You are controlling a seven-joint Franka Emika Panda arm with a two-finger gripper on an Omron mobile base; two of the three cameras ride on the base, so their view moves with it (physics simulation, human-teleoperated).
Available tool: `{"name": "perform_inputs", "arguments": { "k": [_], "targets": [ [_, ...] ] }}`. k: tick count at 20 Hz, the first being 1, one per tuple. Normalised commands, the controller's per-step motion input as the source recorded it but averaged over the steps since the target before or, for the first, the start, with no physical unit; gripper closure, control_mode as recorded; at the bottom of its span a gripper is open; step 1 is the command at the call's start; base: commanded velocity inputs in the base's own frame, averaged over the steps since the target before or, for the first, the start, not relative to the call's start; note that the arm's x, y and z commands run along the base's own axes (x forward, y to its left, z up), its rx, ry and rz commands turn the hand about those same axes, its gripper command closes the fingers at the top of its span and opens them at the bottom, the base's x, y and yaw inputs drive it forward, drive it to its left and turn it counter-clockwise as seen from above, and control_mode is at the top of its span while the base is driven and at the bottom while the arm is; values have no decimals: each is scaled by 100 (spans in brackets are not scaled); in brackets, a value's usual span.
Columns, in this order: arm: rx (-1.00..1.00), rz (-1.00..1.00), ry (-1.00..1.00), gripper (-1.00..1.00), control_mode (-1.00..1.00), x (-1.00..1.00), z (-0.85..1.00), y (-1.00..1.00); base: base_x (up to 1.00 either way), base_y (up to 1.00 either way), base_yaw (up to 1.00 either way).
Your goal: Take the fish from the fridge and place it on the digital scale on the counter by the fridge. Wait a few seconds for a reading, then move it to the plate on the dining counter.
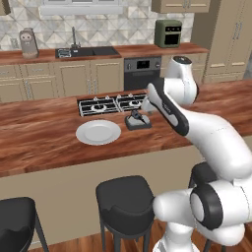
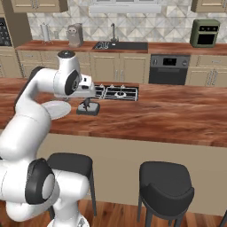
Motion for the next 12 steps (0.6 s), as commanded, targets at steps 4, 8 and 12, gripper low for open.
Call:
{"name": "perform_inputs", "arguments": {
  "k": [4,8,12],
  "targets": [
    [0,0,8,-100,-100,100,0,-9,0,0,0],
    [0,0,8,-100,-100,100,-28,0,0,0,0],
    [0,0,10,-100,-100,92,-43,3,0,0,0]
  ]
}}
